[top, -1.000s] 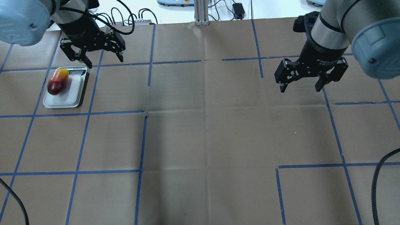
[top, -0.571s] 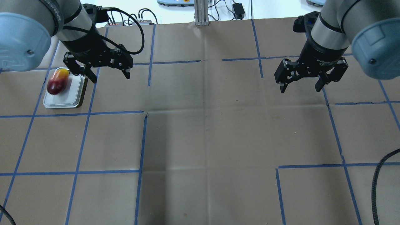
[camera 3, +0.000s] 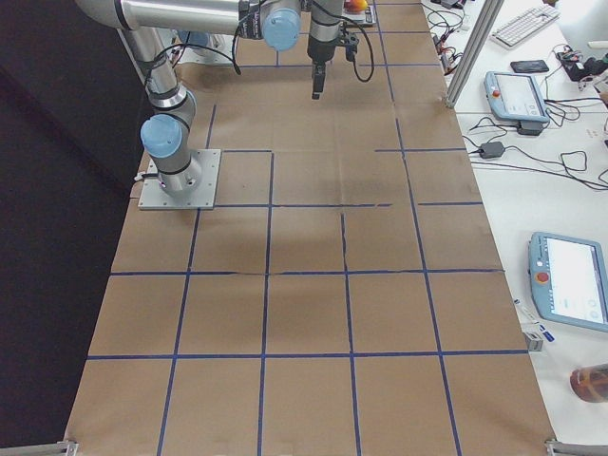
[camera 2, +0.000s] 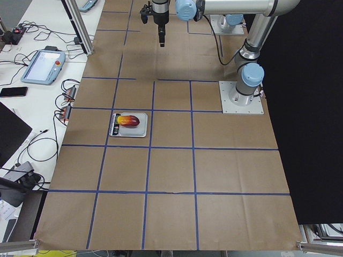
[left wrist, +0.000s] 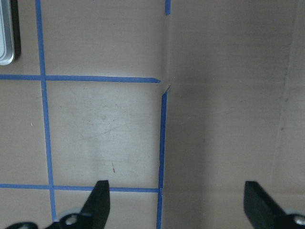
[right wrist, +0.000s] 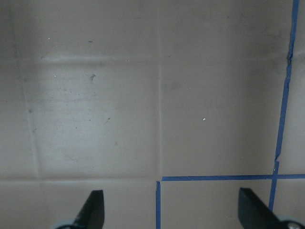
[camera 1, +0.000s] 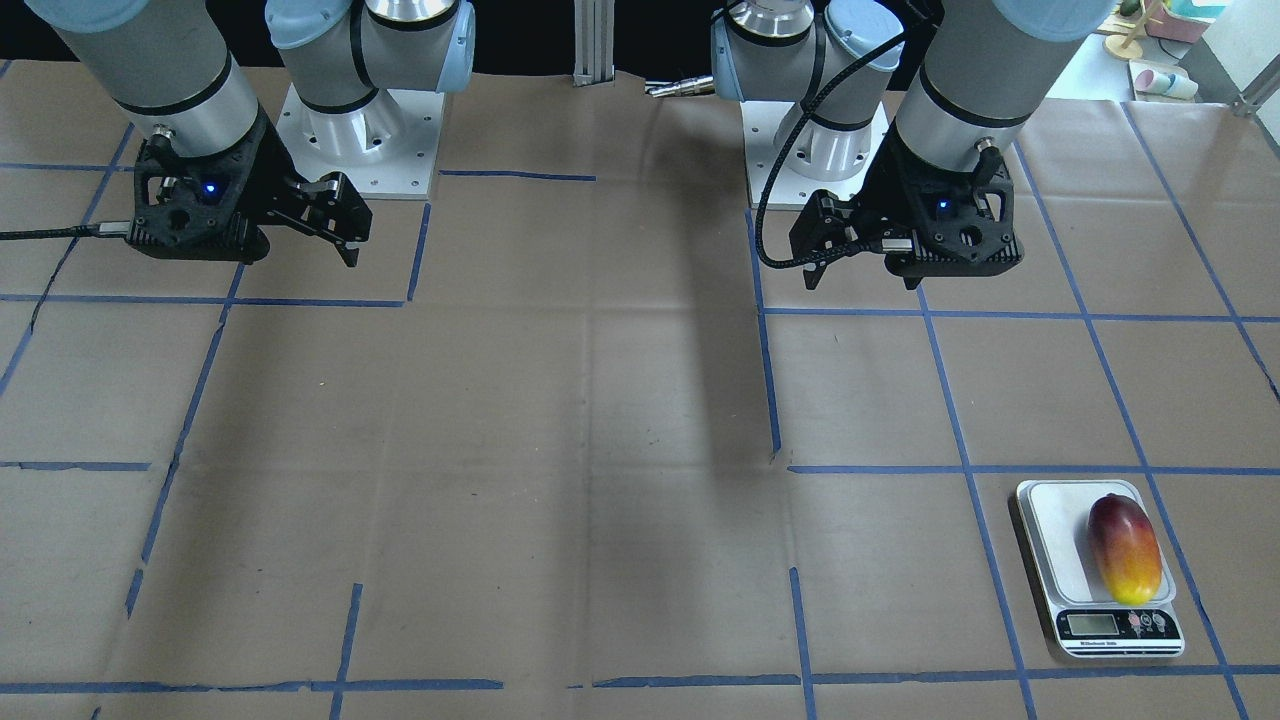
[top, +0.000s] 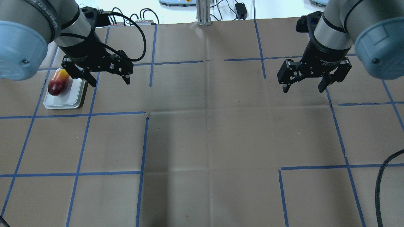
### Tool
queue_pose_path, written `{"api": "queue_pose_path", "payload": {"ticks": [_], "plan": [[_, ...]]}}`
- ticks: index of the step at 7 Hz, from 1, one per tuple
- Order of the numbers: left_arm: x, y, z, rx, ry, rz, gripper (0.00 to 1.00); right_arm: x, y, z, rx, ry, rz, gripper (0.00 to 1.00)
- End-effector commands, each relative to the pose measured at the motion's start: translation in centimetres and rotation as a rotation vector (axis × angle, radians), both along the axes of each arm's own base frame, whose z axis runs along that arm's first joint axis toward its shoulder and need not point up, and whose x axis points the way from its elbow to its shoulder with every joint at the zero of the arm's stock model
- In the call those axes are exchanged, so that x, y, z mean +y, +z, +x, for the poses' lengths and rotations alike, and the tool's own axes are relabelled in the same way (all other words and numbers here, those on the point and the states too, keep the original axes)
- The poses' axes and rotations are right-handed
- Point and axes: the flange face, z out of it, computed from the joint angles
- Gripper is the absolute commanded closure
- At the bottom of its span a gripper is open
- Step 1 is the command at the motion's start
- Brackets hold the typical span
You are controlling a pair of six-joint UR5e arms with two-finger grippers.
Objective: Weigh mango
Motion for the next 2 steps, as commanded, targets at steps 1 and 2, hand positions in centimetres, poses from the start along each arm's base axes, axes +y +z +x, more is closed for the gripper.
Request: {"api": "queue_pose_path", "payload": {"ticks": [1, 2], "plan": [[0.03, -0.11, 0.0, 0.0, -0.001, 0.002, 0.0, 0.04, 0.07, 0.0, 0.0, 0.0, -0.001, 0.0], [0.08, -0.03, 0.0, 0.0, -0.001, 0.001, 0.0, 0.0, 0.0, 0.0, 0.0, 0.0, 0.0, 0.0]]}}
